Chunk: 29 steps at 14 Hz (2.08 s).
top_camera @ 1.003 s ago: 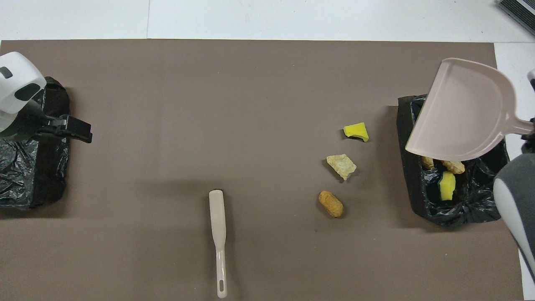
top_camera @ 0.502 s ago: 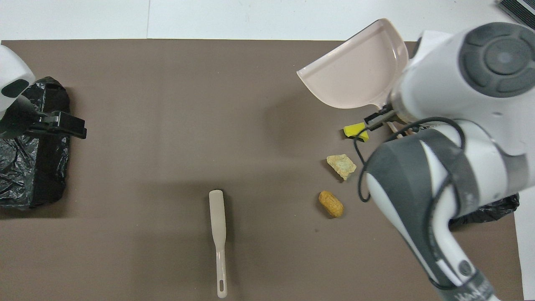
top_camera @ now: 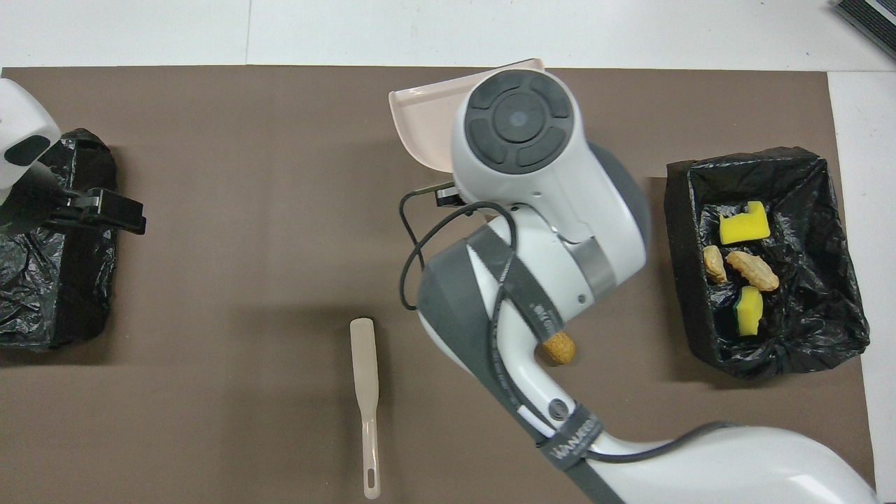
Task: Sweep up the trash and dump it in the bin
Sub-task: 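Bring the empty dustpan back and set it on the table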
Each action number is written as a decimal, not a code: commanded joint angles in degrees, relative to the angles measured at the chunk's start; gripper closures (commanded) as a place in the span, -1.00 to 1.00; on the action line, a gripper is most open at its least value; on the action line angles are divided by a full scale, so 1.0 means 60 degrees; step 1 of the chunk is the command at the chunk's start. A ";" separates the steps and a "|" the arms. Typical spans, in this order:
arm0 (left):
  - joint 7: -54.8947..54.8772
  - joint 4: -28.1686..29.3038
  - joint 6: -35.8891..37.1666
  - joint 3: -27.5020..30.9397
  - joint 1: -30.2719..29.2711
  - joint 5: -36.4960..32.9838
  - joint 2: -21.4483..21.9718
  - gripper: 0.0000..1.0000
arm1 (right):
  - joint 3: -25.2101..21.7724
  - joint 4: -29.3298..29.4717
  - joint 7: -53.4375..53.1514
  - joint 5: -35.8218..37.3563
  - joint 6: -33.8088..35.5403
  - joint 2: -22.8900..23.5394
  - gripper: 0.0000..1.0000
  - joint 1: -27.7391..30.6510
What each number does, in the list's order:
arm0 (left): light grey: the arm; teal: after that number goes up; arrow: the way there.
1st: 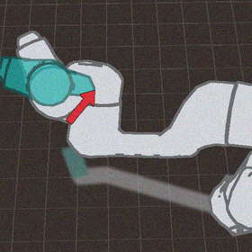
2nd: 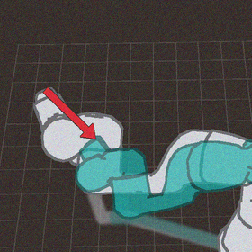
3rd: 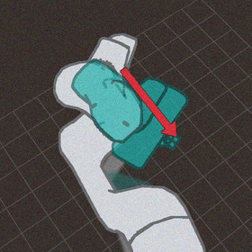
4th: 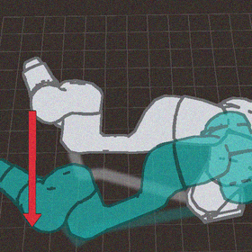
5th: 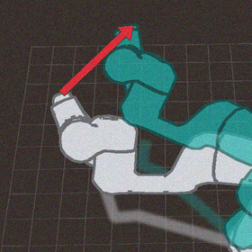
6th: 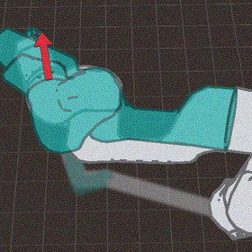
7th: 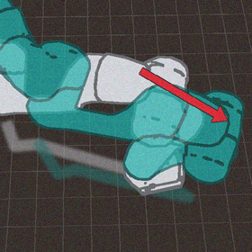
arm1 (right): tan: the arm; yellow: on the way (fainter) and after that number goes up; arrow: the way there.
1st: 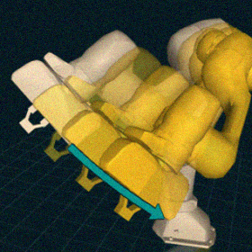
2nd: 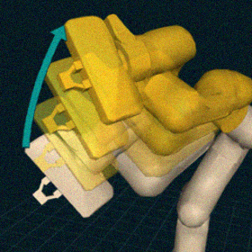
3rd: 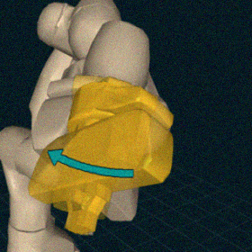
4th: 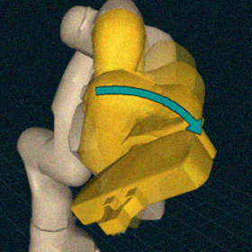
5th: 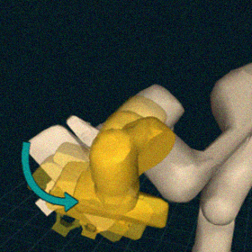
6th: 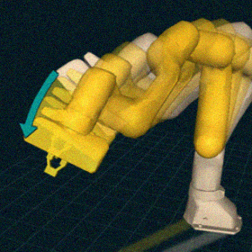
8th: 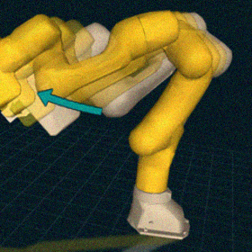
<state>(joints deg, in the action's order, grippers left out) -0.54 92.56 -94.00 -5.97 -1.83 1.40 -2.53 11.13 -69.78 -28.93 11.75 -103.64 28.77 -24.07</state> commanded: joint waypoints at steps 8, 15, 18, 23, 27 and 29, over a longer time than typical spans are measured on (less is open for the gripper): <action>-0.0043 0.0364 -0.0007 -0.0002 0.0026 -0.0131 0.0291 -1.00 | 0.0151 0.1552 -0.2078 -0.0258 -0.1373 0.2528 1.00 -0.1570; -0.0116 0.0379 -0.0007 -0.0002 0.0041 -0.0131 0.0291 -1.00 | 0.0151 0.1274 -0.2166 -0.0580 -0.1870 0.2866 0.82 -0.1775; -0.0116 0.0379 0.0051 -0.0016 0.0070 -0.0131 0.0305 -1.00 | 0.0151 0.1215 -0.2166 -0.0712 -0.2046 0.2910 -0.11 -0.1643; -0.0130 0.0525 -0.0065 -0.0016 0.0085 -0.0131 0.0364 -1.00 | 0.0064 0.1215 -0.2195 -0.0785 -0.2033 0.2298 -0.52 -0.1002; -0.0335 0.0832 -0.0401 -0.0016 0.0143 -0.0043 0.0364 -1.00 | 0.0078 0.0107 -0.1992 -0.0786 -0.1857 0.0470 -1.00 0.0608; -0.0306 0.1052 -0.0680 -0.0074 0.0187 -0.0029 0.0364 -1.00 | 0.0064 -0.0860 -0.1859 -0.0771 -0.1828 -0.0716 -1.00 0.1297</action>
<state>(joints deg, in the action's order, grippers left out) -1.73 95.56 -95.38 -6.62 -1.61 1.42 -2.08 10.93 -64.81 -40.79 8.61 -113.97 33.39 -20.01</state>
